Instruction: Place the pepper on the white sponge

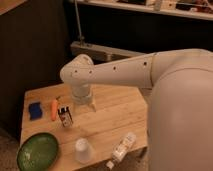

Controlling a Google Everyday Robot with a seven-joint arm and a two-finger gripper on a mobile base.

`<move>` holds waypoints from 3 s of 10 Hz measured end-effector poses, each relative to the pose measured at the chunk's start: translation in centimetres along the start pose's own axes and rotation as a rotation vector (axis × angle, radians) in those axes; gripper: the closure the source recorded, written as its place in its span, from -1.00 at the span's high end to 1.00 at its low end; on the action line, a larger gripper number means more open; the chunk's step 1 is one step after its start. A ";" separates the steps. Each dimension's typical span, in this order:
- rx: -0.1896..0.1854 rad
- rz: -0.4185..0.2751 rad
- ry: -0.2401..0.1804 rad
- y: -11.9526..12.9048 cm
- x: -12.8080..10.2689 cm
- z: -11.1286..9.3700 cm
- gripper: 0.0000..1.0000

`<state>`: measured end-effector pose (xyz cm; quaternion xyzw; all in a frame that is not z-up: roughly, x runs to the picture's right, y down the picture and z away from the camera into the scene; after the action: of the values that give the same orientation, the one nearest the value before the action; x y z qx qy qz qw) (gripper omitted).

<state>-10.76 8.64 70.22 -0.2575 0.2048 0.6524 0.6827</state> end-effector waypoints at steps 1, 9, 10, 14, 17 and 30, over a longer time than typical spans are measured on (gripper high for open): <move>-0.017 0.001 -0.040 -0.3 -1.8 -1.1 0.30; -0.234 -0.077 -0.128 6.4 -19.6 -4.4 0.30; -0.261 -0.096 -0.125 7.8 -20.0 -4.0 0.30; -0.291 -0.190 -0.105 13.7 -17.3 -1.6 0.30; -0.264 -0.227 -0.068 16.6 -17.3 3.6 0.30; -0.175 -0.255 0.085 20.6 -15.1 16.0 0.30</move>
<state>-33.14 7.02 90.30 -0.3673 0.1417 0.5643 0.7257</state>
